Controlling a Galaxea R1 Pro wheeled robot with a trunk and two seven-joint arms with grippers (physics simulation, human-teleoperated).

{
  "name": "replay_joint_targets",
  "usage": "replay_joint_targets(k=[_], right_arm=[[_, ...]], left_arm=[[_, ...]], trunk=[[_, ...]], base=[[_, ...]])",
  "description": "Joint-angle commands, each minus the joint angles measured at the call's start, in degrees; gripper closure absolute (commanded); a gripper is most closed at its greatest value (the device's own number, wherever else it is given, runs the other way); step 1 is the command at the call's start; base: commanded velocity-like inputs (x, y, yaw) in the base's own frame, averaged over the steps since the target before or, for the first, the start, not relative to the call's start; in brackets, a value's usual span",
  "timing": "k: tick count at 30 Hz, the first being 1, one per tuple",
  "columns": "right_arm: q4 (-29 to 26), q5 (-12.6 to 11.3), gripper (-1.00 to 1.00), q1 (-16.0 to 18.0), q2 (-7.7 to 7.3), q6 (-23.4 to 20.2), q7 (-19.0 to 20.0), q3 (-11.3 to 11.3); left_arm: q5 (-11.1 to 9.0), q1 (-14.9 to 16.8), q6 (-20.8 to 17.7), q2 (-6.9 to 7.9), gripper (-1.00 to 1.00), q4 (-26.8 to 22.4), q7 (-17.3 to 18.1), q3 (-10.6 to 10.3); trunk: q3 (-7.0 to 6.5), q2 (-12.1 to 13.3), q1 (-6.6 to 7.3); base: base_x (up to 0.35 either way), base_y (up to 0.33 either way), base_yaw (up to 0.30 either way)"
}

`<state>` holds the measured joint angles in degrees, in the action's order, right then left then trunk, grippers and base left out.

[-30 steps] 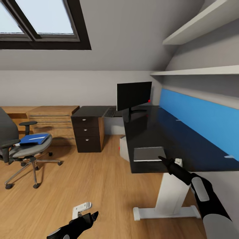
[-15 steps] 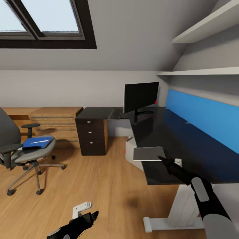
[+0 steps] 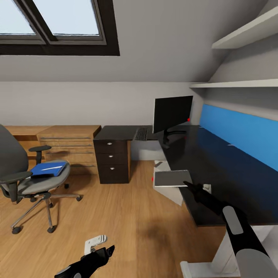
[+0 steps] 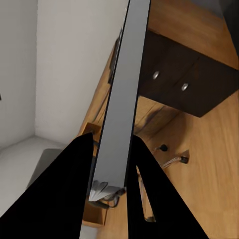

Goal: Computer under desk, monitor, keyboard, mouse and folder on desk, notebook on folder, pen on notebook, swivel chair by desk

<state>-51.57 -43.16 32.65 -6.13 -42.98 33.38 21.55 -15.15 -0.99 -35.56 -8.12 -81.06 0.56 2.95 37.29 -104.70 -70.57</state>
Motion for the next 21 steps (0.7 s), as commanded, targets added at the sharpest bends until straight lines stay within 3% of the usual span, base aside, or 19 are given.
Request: replay_joint_targets(k=[1,8,21], right_arm=[[0.0,-0.3,1.0,0.0,0.01,-0.4,0.1,0.1],[0.0,-0.1,1.0,0.0,0.06,-0.4,0.2,0.1],[0.1,0.0,1.0,0.0,0.06,-0.3,0.3,0.1]], left_arm=[[-0.3,0.0,-0.3,-0.05,-1.0,-0.1,0.1,0.1],[-0.3,0.0,-0.3,-0.05,-1.0,-0.1,0.1,0.1],[-0.3,0.0,-0.2,-0.05,-1.0,-0.1,0.1,-0.2]], trunk=[[0.04,0.0,-0.01],[-0.09,0.0,-0.01],[-0.79,0.0,-0.01]], base=[[0.108,0.276,0.0],[0.114,0.277,0.07],[0.223,0.238,0.201]])
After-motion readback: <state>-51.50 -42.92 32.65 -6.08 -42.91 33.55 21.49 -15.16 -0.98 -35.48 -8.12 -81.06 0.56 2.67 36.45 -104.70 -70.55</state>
